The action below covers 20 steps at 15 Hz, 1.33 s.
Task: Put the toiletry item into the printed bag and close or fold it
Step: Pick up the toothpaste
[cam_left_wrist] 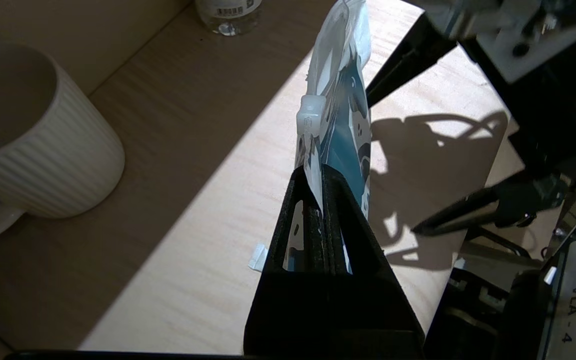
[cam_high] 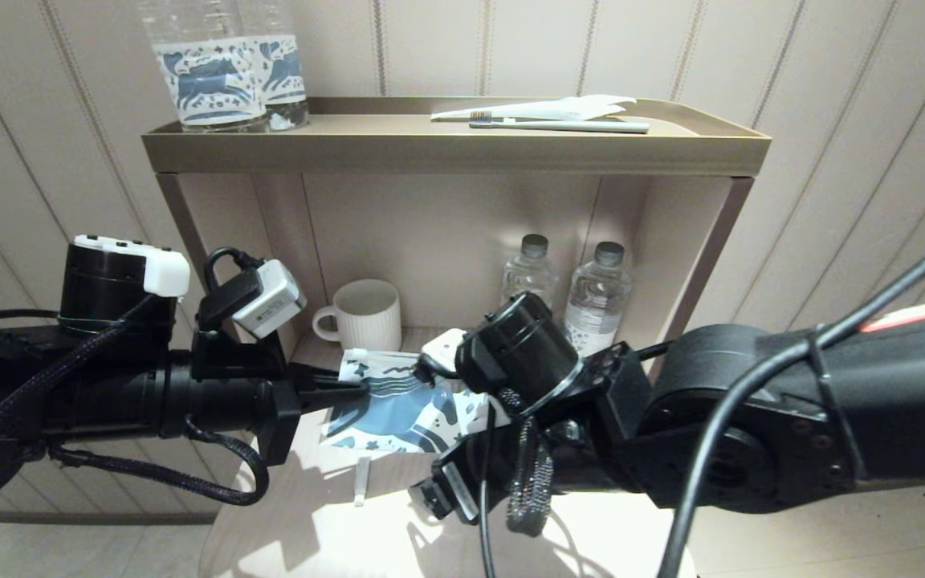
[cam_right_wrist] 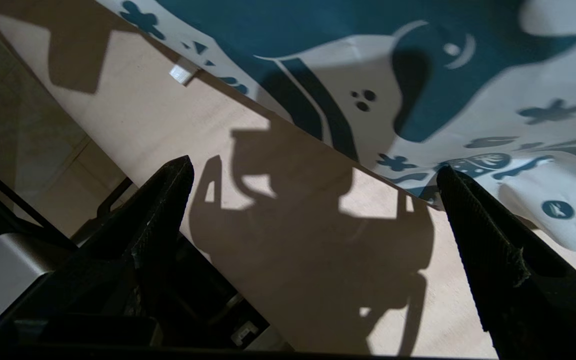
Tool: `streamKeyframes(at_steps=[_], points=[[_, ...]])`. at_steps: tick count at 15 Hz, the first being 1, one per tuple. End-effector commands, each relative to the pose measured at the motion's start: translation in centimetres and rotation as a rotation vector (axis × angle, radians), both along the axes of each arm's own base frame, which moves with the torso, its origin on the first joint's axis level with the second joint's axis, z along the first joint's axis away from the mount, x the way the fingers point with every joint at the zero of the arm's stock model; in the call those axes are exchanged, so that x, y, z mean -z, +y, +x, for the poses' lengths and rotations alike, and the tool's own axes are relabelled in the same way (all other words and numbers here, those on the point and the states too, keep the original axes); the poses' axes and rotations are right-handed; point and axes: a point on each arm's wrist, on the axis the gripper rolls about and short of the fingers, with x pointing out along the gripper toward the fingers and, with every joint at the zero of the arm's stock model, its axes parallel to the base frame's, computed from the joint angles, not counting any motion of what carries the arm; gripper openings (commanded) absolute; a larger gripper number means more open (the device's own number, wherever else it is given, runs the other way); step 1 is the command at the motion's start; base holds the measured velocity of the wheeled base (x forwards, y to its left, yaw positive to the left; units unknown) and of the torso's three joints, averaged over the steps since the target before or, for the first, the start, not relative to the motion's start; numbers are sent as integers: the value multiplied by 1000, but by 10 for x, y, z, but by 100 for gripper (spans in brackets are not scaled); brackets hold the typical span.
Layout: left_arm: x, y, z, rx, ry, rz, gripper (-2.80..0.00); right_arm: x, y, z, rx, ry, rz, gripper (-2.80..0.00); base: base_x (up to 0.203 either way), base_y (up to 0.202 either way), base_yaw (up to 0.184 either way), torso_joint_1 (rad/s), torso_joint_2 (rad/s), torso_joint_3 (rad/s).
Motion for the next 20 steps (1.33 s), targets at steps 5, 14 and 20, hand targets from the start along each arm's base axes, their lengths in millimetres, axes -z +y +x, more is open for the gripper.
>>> streamKeyframes(at_steps=[5,14,20], points=[[3,4,5,-19,8,3,-280,35,43,7,-38,31,-48,0,0,0,0,0,0,0],[5,4,7,-19,15,6,-280,33,67,9,-43,-13,-28,0,0,0,0,0,0,0],[6,4,7,-19,18,7,-280,39,85,17,-17,-22,-2,0,0,0,0,0,0,0]])
